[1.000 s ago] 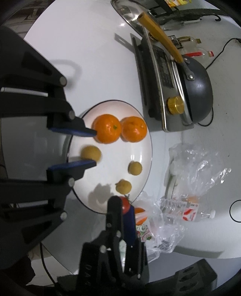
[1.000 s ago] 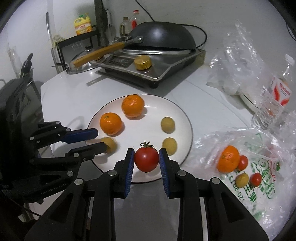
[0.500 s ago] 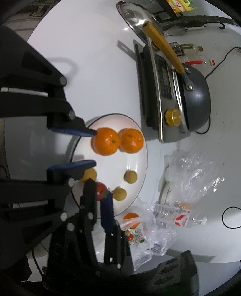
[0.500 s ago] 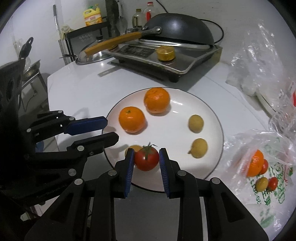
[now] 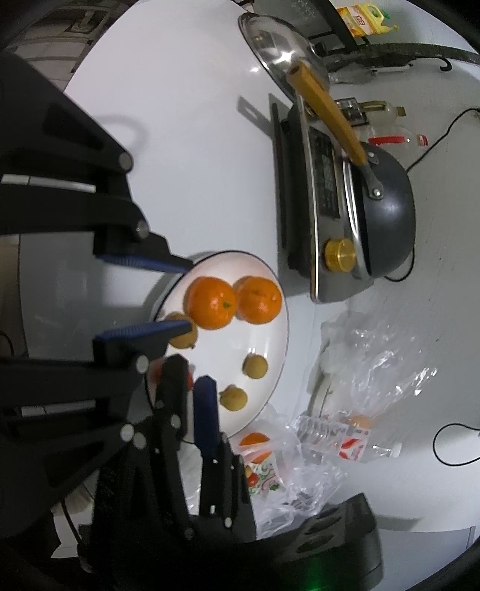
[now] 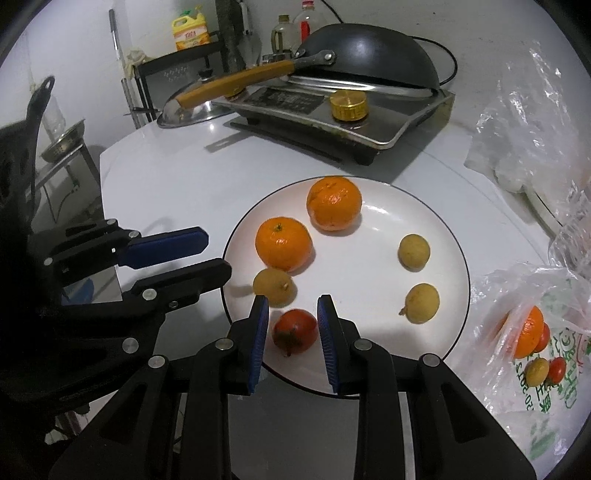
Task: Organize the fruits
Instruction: 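Drop the yellow fruit with the left gripper while the right gripper releases the tomato, then move both grippers back to the fruit on the plastic bag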
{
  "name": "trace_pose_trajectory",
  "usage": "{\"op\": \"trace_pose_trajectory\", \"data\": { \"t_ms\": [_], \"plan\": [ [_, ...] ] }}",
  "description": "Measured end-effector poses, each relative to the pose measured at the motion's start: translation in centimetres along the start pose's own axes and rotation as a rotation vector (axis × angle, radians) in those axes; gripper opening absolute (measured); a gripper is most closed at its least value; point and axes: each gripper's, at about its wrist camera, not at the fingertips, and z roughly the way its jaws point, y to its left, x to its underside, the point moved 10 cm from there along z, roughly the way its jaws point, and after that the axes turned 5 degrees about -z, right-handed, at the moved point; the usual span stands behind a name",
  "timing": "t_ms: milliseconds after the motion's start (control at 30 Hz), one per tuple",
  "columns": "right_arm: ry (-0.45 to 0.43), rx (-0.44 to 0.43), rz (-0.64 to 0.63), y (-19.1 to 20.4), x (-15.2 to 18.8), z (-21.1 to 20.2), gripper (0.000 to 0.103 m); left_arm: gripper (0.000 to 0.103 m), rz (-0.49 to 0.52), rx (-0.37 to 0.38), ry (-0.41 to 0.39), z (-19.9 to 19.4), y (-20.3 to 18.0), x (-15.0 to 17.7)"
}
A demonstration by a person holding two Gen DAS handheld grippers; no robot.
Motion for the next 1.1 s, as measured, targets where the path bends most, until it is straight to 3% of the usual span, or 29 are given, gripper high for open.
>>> {"op": "trace_pose_trajectory", "data": {
  "t_ms": [400, 900, 967, 1100],
  "plan": [
    [-0.029, 0.017, 0.027, -1.5, 0.3, -2.1, 0.030, 0.028, 0.006, -0.020, -0.003, -0.2, -0.9, -0.2],
    [-0.071, 0.056, 0.096, -5.3, 2.7, -5.5, 0.032, 0.032, 0.061, -0.013, -0.005, -0.1, -4.7, -0.6],
    [-0.077, 0.059, 0.104, -5.7, 3.0, -5.9, 0.032, 0.033, 0.063, -0.012, -0.006, -0.1, -5.2, -0.8],
    [-0.087, 0.063, 0.116, -6.5, 3.5, -6.5, 0.032, 0.046, 0.074, -0.007, -0.005, 0.1, -6.3, -1.0]
  ]
}}
